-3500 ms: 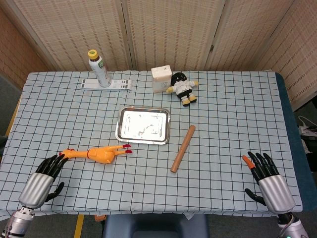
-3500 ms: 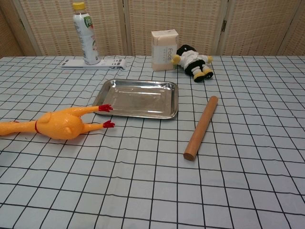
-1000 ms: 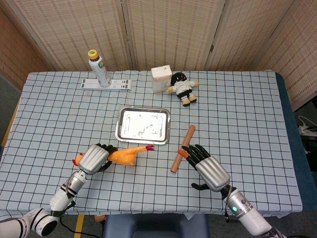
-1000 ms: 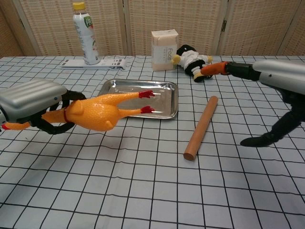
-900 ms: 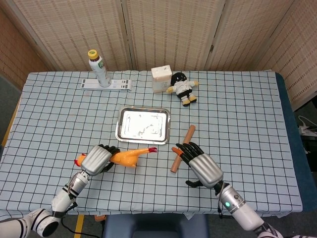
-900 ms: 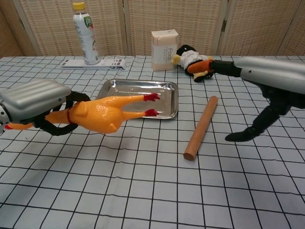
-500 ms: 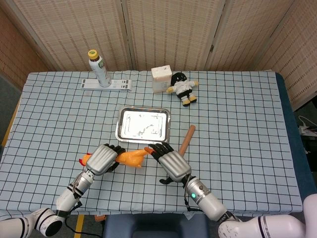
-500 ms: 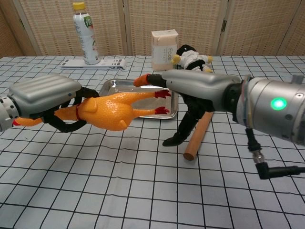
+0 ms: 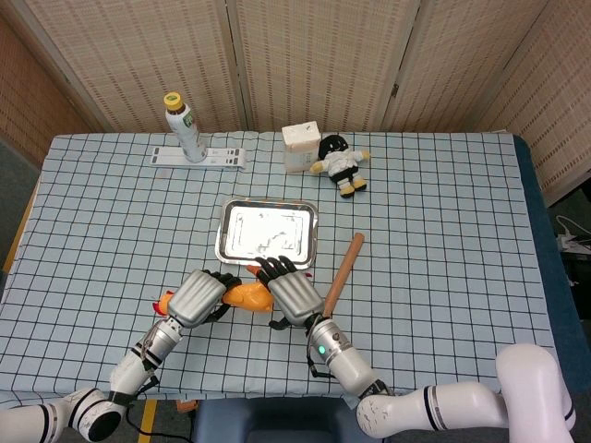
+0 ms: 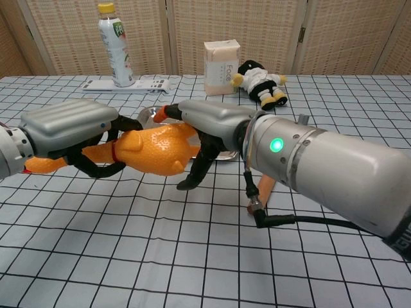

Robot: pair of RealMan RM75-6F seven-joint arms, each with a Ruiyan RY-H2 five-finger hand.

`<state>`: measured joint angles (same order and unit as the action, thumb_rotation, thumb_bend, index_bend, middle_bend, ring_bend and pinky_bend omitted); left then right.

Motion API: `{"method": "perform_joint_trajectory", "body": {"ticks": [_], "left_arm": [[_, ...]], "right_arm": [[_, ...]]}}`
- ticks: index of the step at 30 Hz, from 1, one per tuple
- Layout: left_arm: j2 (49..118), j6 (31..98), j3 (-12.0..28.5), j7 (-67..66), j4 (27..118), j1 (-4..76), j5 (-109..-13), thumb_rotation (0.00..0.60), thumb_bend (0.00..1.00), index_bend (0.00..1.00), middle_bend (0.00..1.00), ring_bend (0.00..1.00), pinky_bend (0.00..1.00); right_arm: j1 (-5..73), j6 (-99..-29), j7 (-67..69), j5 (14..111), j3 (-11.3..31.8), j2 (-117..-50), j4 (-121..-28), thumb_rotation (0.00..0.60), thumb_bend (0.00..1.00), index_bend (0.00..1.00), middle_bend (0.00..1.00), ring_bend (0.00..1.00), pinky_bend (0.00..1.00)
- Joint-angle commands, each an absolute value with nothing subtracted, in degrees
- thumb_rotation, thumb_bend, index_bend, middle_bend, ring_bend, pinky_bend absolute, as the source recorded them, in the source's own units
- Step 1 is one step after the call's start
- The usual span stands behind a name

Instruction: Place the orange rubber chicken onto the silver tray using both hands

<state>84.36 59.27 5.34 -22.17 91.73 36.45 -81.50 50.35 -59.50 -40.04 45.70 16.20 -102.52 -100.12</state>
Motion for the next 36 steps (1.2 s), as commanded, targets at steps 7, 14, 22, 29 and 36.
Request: {"method": "perform_joint_trajectory", "body": {"ticks": [7,14,22,29,36], "left_arm": [[84.26,59.64,5.08,-22.04,92.22,36.73,-81.57,0.6,0.78,0.75,0.74,0.56,0.65],[83.69,59.8,4.61,-22.41,93.18,36.76,-81.56,0.6,0.78,0.75,0.74,0.56,0.65],[83.11,60.05,4.53,-22.81,93.75,36.79,-81.1,0.6,0.78,0.75,0.74,0.56,0.65],[83.01,60.13,4.55,-22.82,93.72,36.92,-80.8,0.6,0.78,0.75,0.74,0.56,0.65],[82.85,59.86,4.48,-22.61,93.82,37.14,-80.59,0.6,0.78,0.75,0.74,0.56,0.65]], "right_arm": [[51.31,-62.48,-37.61,49.57,15.65,-106.17,-96.03,0.6,0.18,0.71,0.45,0.51,0.75],[51.19,-64.94,-37.35,53.1,14.72,-107.74,-94.17,0.6,0.32,1.0,0.7,0.79,1.0],[50.23,-64.82,-33.44,56.45,14.7,-106.65,-94.49,0.6,0.47,1.0,0.73,0.94,1.0],[49.97,-60.52,-34.25,53.33,13.4,-101.17,-99.26,0.6,0.26,0.05,0.09,0.1,0.34],[49.75,-61.09,-34.49,53.18,13.43,-98.68,-101.45,0.6,0.16,0.0,0.0,0.0,0.0]]}}
